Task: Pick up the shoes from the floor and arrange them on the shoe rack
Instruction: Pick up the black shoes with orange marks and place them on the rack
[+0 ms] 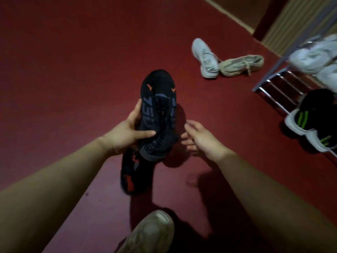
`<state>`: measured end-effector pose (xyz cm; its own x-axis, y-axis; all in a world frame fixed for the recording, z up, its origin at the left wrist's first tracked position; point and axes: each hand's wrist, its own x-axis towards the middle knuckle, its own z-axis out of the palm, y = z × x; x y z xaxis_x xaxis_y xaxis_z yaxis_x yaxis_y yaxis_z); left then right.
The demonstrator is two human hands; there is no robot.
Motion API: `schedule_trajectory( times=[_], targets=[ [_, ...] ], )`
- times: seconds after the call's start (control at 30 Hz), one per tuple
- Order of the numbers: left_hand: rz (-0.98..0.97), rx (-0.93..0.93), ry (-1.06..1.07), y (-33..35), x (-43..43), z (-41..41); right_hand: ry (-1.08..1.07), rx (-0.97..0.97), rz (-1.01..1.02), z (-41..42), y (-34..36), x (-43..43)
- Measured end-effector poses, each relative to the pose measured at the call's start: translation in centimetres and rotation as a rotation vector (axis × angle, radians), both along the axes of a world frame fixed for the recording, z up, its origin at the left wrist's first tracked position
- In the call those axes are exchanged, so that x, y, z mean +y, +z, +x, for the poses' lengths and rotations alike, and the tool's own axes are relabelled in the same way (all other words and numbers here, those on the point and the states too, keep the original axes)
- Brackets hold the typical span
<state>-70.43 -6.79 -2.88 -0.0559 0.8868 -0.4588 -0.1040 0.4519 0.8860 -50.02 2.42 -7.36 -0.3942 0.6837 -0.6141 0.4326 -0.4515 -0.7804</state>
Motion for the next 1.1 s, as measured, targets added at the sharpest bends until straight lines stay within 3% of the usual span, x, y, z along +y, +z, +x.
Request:
schedule_trajectory(
  times=[0.1,0.37,0.53,0.7,0.9,1.1],
  targets=[
    [-0.077,0.051,0.165,-0.4,-4.2,-4.2,0.171,-0.288,-0.092,-4.4,-3.1,-3.0],
    [-0.168,0.107,0.380,-1.5,-11.3,-8.4,0.546,-0.562,-0.084,-11.1,-6.9,-8.4],
    [-0.168,0.100,0.349,-1.9,-10.2,-7.7,0.441,-0.414,-0.114,-9.3,-7.8,-7.2],
    [-0.098,0.036,0.206,-2.0,-3.6,-3.6,0.232,-0.358,-0.026,-4.2,-6.3,-3.2],
    [0.031,-0.057,-0.161,-1.4,7.3,7.3,-0.310,-0.459,0.194,10.1,-0.7,2.2],
    [0.071,-0.173,-0.603,-1.3,11.5,21.7,-0.742,-0.636,0.157,27.2,5.1,-2.8]
  ],
)
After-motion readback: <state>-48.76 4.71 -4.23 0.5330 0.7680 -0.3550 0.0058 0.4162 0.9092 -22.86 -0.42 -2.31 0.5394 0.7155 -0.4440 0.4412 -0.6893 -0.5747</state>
